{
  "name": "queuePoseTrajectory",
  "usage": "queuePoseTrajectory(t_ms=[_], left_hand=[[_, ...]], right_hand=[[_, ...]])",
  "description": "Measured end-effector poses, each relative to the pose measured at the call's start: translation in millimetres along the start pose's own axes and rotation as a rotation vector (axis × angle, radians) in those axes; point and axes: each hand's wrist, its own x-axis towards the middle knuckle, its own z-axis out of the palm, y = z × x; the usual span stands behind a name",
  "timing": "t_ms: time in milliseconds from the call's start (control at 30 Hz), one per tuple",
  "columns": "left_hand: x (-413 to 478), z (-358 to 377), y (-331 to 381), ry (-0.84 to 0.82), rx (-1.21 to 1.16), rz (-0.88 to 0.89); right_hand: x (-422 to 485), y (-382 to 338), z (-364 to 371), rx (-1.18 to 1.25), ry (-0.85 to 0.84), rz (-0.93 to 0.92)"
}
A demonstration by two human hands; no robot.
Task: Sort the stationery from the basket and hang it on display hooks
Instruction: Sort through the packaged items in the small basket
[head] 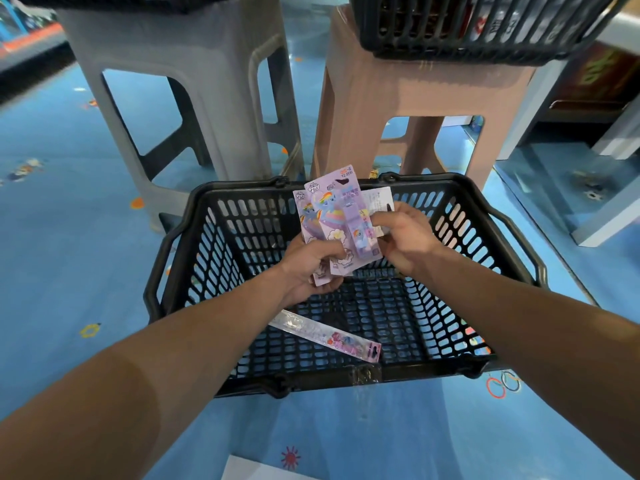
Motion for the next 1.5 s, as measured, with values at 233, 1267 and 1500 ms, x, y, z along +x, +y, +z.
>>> queuePoseTrajectory(t_ms=[233,1267,1500], left_hand=[[-13.2,1.3,7.0,-0.061,-0.046,-0.020],[-47.0,-41.8,54.3,-0.099,-0.073,-0.005],[-47.6,-46.8,55.1,-0.103,-0.092,-0.011]], right_hand=[[-18.5,1.1,8.6,-0.037,-0.053,-0.059],[-32.0,-42.2,30.7,0.013,-0.219,-0.081],[-26.4,-39.0,37.4,-0.059,-0.385,-0.060]])
